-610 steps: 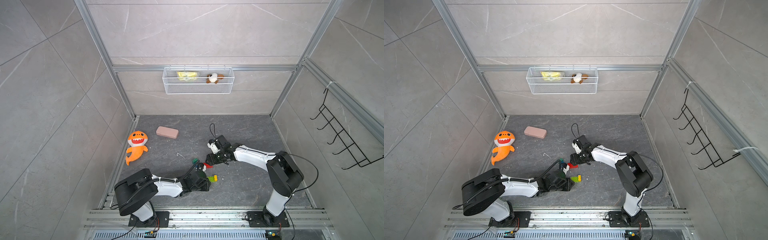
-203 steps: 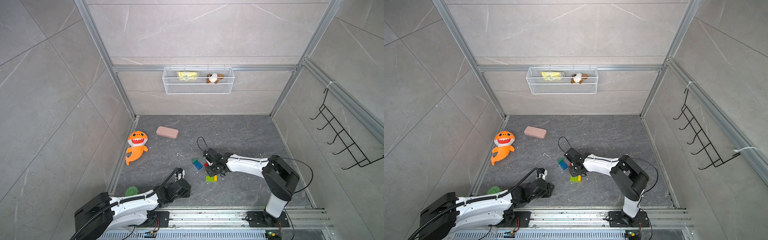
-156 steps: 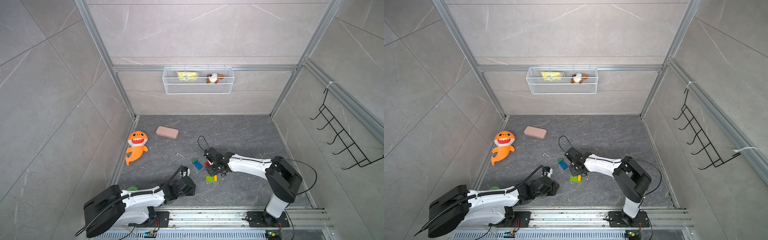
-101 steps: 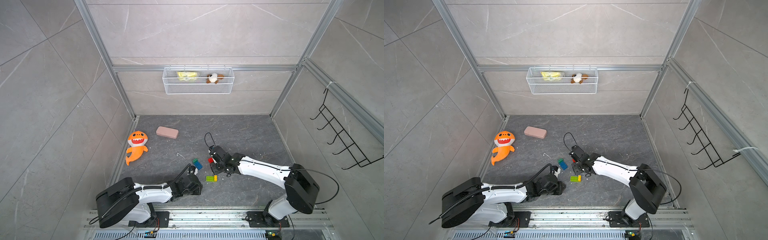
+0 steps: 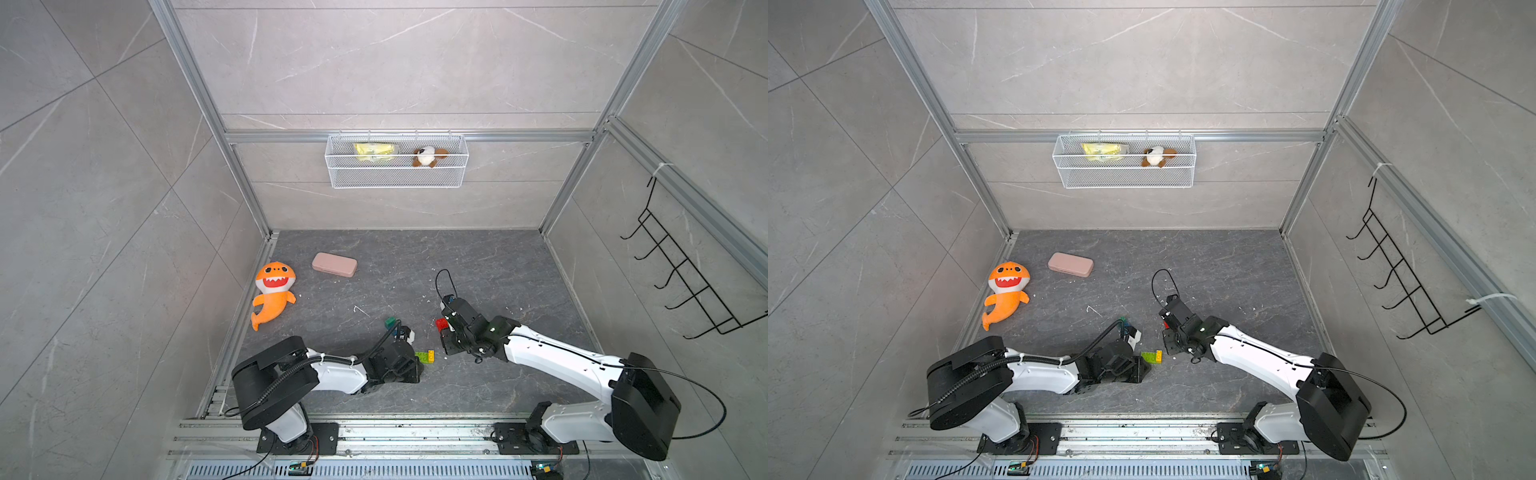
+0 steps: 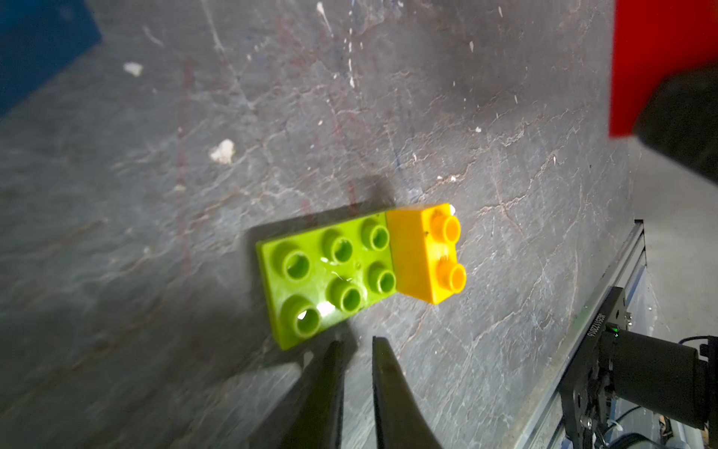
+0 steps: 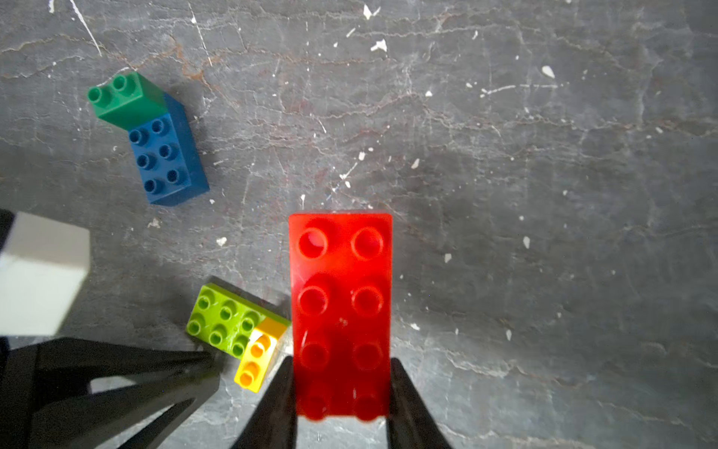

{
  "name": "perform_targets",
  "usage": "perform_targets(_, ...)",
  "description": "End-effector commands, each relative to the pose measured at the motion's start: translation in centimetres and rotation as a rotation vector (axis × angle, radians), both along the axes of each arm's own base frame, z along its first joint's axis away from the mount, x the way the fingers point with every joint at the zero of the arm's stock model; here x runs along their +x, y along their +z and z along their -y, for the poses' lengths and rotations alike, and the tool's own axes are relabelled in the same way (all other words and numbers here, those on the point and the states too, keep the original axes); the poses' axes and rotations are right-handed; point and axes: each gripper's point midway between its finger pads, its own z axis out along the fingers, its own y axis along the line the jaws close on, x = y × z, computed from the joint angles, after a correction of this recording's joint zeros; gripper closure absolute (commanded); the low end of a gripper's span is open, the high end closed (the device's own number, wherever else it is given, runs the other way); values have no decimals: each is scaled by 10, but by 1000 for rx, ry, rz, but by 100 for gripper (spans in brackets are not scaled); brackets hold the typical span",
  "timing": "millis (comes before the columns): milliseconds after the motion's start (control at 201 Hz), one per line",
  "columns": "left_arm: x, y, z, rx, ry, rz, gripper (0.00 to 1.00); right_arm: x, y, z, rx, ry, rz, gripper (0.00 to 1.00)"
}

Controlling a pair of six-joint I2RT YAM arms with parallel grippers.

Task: Assemble the number 5 with lego
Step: Pick up the lego brick from the center of the board, then adjust the lego brick at the center of the board.

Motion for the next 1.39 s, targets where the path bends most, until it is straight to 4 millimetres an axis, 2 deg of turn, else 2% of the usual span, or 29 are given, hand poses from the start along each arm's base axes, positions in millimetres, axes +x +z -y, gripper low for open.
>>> perform_targets(0, -3, -26, -21, 167, -21, -2, 81, -9, -2, 8, 16, -35, -22, 80)
perform_targets(194, 7, -24, -22, 202, -25, 28, 81, -16, -6, 10, 24, -31, -42, 80)
perform_targets(458, 25, -23, -33, 234, 2, 48, 82, -22, -11, 9, 51, -27, -58, 80)
perform_targets(731, 39, -18, -24, 236, -1, 82, 82, -24, -14, 6, 66, -18, -64, 80)
perform_targets(1005, 40, -20, -5, 180, -24, 57, 83, -28, -14, 4, 92, -27, -77, 81)
perform_targets(1149, 36, -18, -13, 169, -2, 52, 83, -33, -13, -2, 94, -31, -96, 81)
perform_targets(1388, 23, -14, -43, 157, 57, 42, 82, -41, -14, -12, 69, -58, -119, 81)
